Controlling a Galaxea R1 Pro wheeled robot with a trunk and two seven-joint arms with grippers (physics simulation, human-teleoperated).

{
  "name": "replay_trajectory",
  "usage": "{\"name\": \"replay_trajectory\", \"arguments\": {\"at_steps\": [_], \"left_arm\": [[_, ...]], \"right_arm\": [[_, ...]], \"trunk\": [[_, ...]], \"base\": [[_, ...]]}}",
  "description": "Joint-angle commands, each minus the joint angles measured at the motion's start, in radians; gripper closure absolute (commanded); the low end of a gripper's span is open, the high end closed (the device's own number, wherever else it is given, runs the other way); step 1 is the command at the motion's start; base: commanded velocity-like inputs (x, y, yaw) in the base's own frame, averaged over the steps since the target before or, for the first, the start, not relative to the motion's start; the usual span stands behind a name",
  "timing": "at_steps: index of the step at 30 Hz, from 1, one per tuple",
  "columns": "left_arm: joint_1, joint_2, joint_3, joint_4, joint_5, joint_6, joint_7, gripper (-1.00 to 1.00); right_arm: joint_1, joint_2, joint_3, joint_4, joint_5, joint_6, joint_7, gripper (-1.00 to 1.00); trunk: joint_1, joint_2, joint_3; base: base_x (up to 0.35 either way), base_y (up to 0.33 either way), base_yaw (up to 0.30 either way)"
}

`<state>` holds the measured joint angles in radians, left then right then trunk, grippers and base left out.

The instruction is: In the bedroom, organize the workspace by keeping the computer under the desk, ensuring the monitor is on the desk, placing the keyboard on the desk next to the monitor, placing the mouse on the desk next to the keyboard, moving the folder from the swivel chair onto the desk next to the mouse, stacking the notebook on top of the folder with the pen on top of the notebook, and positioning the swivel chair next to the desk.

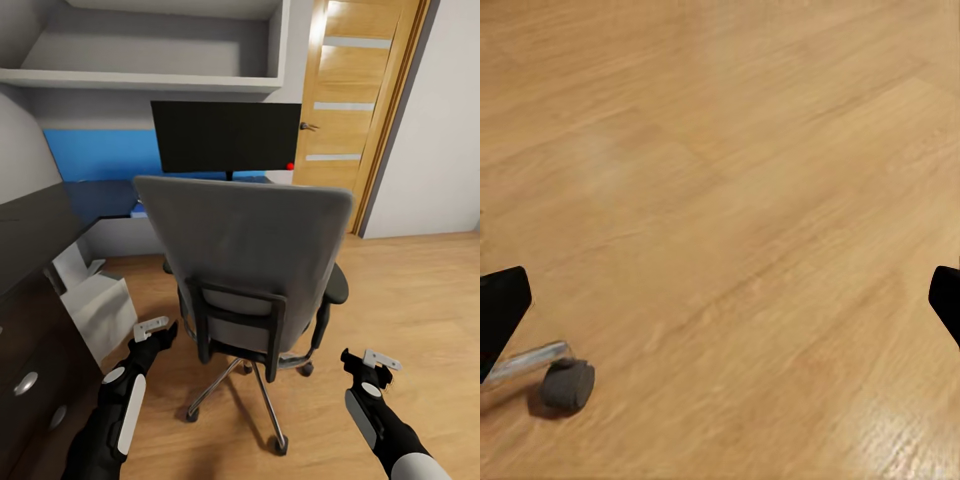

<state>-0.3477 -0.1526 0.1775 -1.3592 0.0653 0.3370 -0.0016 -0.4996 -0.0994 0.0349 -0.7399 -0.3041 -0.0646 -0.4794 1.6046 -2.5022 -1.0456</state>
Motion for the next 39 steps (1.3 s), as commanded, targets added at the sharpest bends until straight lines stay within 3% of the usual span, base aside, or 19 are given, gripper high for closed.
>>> {"name": "replay_trajectory", "arguments": {"at_steps": [1, 10, 39], "left_arm": [[0.0, -0.001, 0.002, -0.001, 0.007, 0.006, 0.0, -1.0], [0.0, 0.0, 0.003, -0.001, 0.008, 0.007, 0.0, -1.0], [0.0, 0.002, 0.01, -0.003, 0.042, 0.007, 0.0, -1.0]], "right_arm": [[-0.001, -0.001, 0.004, -0.001, -0.01, -0.007, -0.004, -1.0], [-0.001, 0.0, 0.003, -0.004, -0.01, -0.007, -0.004, -1.0], [-0.001, 0.0, 0.005, -0.004, -0.01, -0.007, -0.004, -1.0]], "trunk": [[0.0, 0.0, -0.001], [0.0, 0.0, -0.003], [0.0, 0.0, -0.033]], "base": [[0.317, 0.0, 0.0], [0.192, 0.0, 0.065], [0.008, 0.0, 0.176]]}}
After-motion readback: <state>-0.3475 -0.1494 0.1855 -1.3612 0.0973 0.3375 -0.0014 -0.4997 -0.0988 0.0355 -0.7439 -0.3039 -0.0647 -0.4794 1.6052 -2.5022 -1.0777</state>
